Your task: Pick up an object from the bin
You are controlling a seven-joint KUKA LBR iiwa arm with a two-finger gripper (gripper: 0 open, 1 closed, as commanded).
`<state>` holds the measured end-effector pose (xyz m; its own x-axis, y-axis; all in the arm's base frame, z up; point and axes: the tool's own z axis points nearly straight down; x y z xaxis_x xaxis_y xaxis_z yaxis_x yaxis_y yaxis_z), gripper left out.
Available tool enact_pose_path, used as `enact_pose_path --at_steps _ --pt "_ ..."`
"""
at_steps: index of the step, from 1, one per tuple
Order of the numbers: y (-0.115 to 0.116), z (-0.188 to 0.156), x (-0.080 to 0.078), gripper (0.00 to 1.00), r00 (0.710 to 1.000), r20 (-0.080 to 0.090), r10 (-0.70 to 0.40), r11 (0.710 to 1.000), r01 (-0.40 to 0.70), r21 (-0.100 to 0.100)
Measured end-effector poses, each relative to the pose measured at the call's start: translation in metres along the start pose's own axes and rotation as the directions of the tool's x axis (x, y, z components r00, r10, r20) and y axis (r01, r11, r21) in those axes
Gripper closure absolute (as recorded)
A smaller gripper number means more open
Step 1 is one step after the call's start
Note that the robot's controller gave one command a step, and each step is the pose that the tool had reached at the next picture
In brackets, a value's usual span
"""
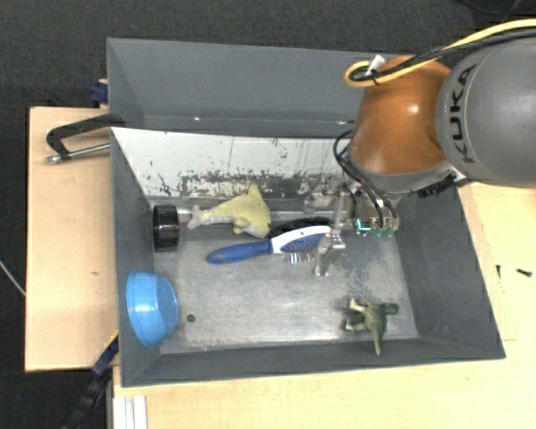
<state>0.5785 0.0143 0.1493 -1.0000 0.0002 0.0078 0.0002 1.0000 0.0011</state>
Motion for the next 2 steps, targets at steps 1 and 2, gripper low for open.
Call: enact_pose_path --at_steps 1,2 --pt "-0.0001 0.0756 0.0007 0.00 0.964 0.018 -0.263 0.965 0.263 0.004" --pt "0.0009 0.0735 -0.0015 1.00 0.964 0.028 -0.263 0.965 0.263 0.004"
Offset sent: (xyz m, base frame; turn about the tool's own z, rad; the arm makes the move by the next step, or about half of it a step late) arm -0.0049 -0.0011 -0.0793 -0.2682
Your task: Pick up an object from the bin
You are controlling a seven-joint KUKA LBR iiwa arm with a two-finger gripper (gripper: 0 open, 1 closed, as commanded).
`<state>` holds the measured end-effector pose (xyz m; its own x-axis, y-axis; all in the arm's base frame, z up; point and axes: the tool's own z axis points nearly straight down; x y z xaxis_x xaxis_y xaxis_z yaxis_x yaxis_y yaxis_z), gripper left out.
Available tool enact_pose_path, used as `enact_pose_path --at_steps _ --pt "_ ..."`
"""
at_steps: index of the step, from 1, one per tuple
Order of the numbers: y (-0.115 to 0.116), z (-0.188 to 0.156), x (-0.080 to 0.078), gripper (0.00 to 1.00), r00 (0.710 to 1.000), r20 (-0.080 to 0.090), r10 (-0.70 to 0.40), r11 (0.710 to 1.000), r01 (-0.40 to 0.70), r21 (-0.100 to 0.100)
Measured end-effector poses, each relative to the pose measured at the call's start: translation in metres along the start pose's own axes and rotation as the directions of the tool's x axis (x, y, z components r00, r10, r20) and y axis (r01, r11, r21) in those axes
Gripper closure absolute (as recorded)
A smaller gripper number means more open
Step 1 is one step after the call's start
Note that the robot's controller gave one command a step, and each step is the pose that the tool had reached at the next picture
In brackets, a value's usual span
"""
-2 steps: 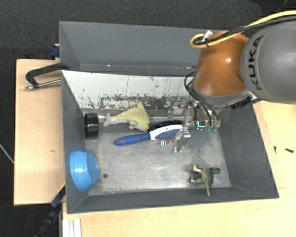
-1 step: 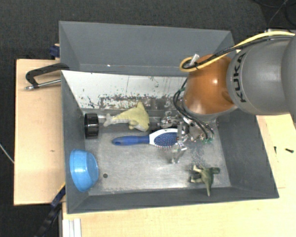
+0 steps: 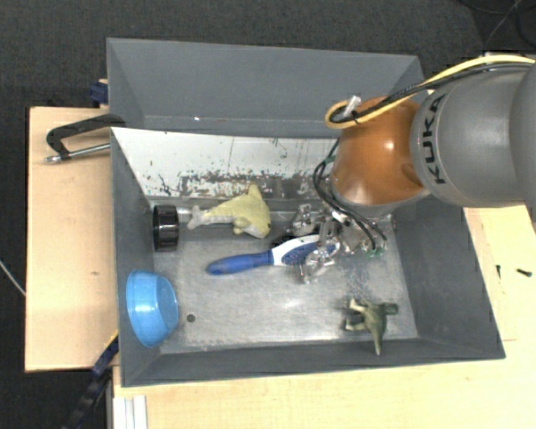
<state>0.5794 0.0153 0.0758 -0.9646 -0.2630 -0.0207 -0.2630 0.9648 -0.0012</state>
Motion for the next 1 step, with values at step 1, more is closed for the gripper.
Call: enact_pose_path --at_steps 1 --pt "-0.0100 -0.1436 0.0018 1.00 0.998 -0.007 -0.063 0.998 0.063 0.002"
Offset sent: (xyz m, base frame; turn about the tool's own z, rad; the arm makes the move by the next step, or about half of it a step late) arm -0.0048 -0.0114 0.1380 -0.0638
